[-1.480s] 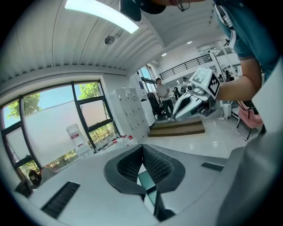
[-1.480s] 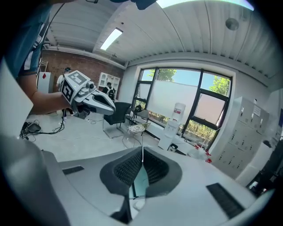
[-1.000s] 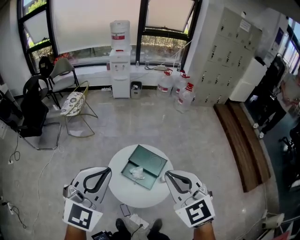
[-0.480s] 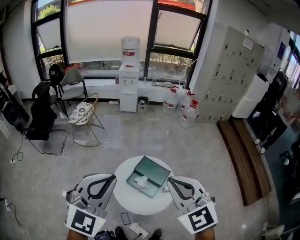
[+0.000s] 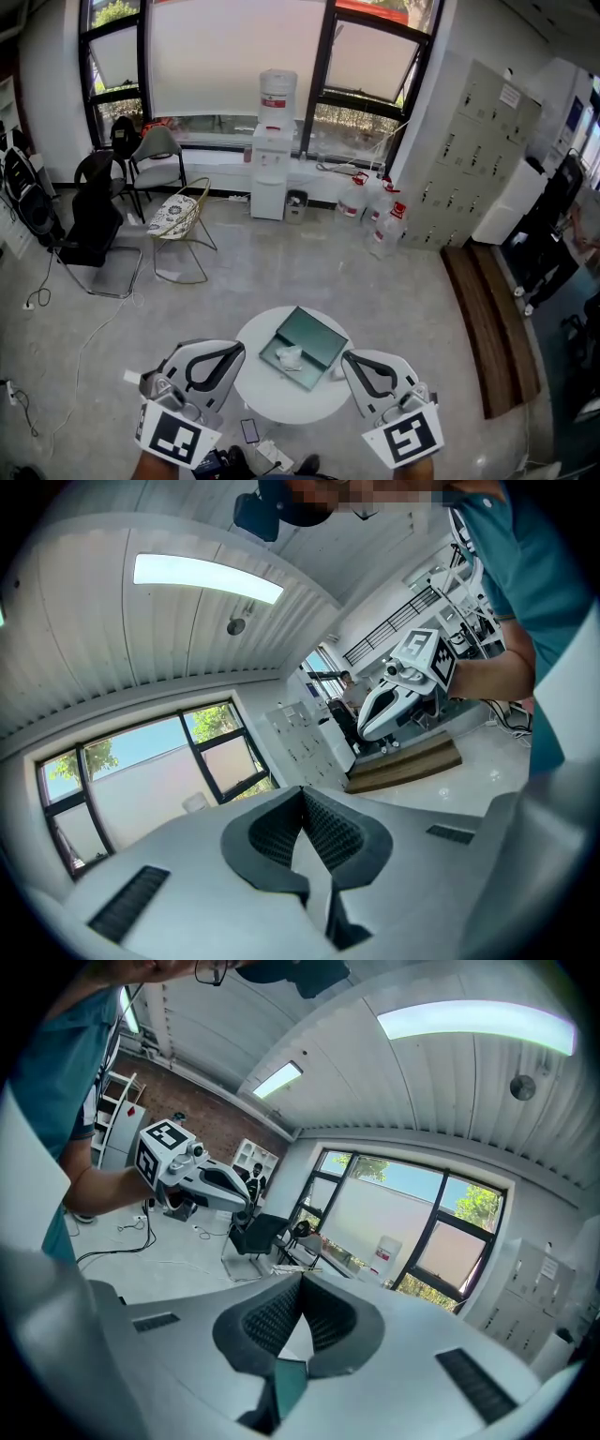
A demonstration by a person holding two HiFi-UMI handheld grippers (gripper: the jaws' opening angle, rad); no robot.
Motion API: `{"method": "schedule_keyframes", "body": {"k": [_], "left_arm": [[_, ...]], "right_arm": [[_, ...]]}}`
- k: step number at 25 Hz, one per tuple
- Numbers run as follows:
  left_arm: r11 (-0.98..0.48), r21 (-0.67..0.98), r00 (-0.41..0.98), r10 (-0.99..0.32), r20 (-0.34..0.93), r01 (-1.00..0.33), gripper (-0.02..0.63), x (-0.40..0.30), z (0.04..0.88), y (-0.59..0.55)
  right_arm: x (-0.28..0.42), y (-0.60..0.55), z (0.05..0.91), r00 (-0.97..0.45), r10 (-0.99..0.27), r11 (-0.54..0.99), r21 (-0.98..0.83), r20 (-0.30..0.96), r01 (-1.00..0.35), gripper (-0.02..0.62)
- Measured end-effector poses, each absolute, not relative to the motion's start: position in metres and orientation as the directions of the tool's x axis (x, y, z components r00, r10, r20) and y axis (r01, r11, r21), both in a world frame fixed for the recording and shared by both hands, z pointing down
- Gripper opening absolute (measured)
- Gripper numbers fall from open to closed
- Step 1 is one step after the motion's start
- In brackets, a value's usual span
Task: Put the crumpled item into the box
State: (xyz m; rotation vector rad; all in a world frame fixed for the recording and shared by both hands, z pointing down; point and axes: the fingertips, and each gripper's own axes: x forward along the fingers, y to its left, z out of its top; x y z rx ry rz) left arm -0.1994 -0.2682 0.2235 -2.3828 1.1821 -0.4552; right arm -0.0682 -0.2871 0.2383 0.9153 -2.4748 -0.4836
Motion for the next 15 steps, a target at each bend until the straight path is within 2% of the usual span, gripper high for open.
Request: {"method": "schedule_keyframes", "body": {"k": [15], "left_arm": [[-0.546,-0.532,0.571,-0.81,0.136,-0.647,0.018,-0.208,0.228,-0.277]], "right_arm": [[-0.072,-0.295,0.244,-0.661,-0.676,0.725,0.456,0.327,-0.516,0.037]]}}
